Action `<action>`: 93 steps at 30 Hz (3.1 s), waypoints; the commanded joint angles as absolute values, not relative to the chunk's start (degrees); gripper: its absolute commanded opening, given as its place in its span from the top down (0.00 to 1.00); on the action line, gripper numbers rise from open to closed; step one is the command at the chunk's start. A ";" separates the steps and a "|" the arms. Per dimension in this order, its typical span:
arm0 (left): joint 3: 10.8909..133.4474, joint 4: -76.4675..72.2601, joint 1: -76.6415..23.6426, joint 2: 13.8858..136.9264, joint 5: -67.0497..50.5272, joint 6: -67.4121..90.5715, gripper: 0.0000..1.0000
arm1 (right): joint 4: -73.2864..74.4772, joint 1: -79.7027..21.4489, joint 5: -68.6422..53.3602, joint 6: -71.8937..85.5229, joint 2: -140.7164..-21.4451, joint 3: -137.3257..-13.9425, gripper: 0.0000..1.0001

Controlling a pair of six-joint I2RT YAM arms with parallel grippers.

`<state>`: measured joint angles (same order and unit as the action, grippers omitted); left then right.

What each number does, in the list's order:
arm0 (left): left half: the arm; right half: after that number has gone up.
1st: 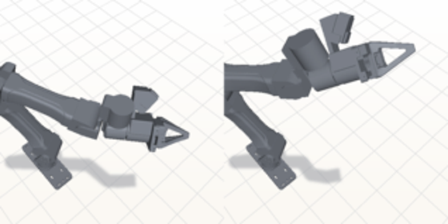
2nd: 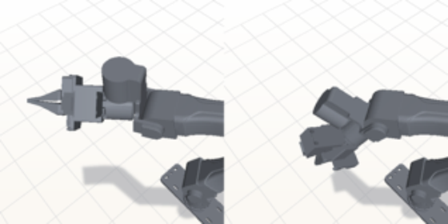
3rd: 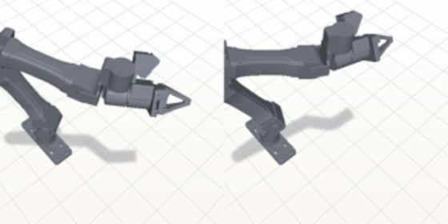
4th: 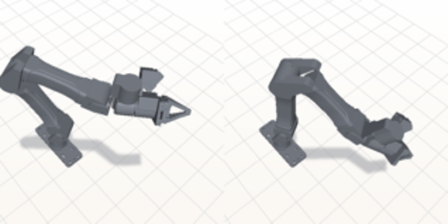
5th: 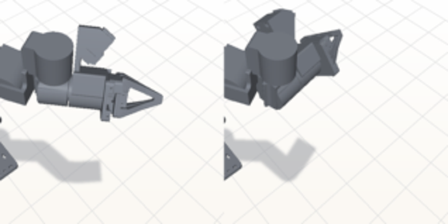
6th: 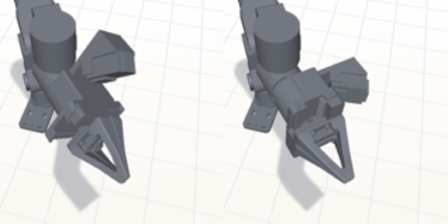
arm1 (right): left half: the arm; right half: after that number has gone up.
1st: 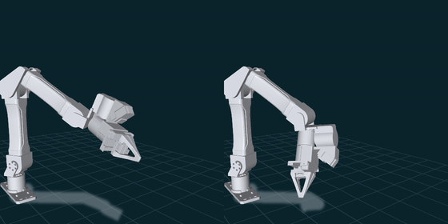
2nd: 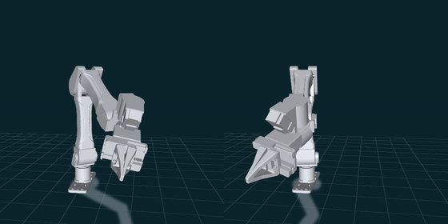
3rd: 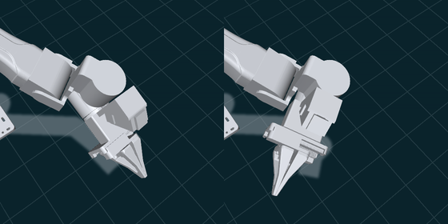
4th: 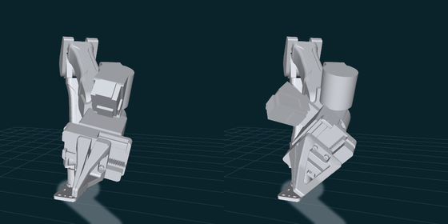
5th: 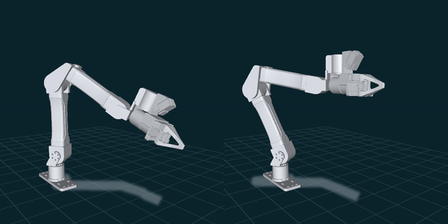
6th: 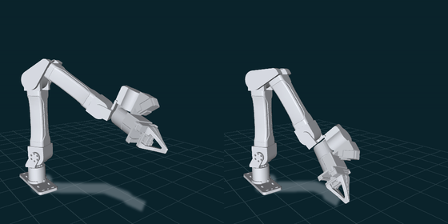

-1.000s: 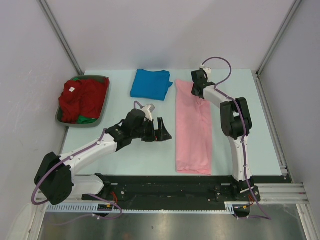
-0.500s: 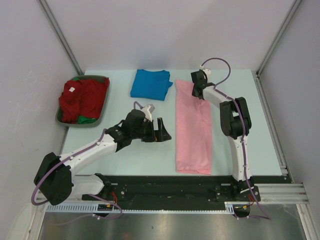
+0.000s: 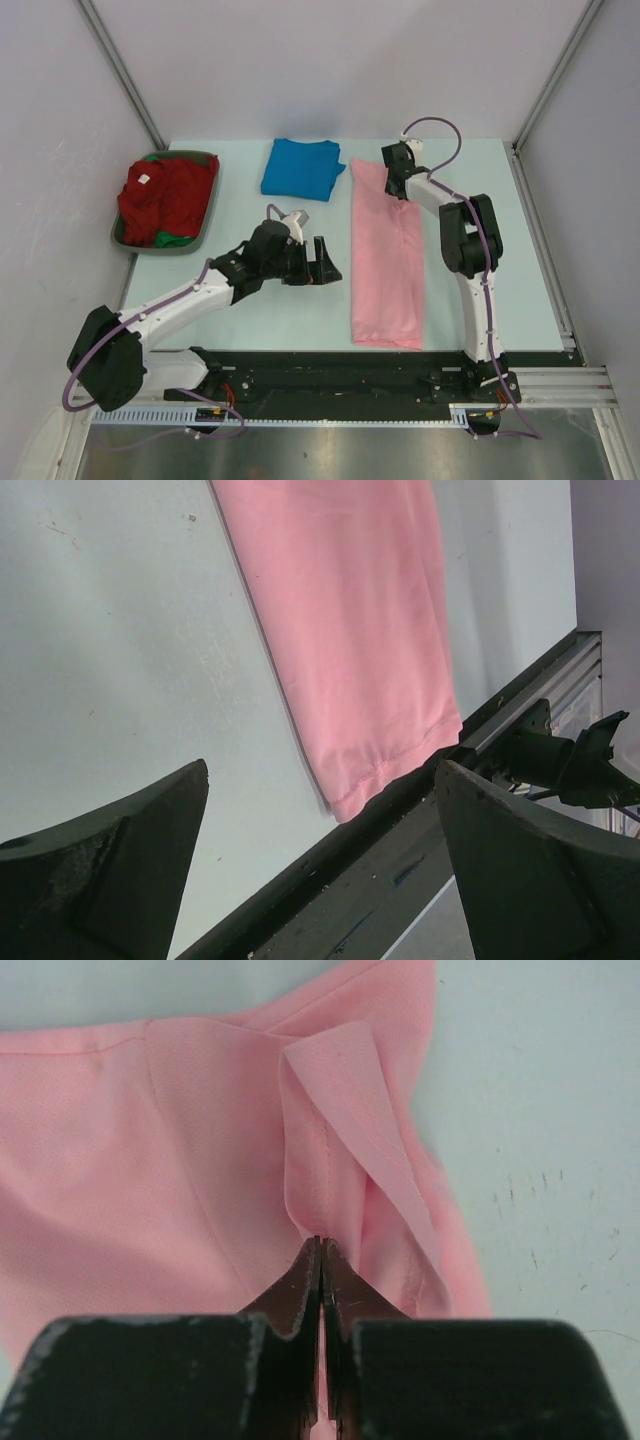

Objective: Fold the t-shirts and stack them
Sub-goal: Fold the tshirt

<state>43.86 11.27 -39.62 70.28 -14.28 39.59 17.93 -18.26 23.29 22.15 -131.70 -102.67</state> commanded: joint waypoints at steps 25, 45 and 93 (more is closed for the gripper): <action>42.28 9.23 -39.20 66.01 -16.96 40.17 0.00 | 18.46 -14.59 33.48 31.02 -118.74 -88.77 0.01; 30.41 -2.54 -53.43 65.47 -15.12 48.60 0.00 | 26.19 -16.86 17.74 29.26 -75.10 -56.10 0.00; 36.74 -5.18 -61.18 97.48 -12.48 60.03 1.00 | 55.11 -32.17 12.93 46.49 -31.55 -43.34 0.00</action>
<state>40.40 -11.99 -61.60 98.76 -16.14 60.29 53.01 -31.38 15.14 44.01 -29.95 -45.45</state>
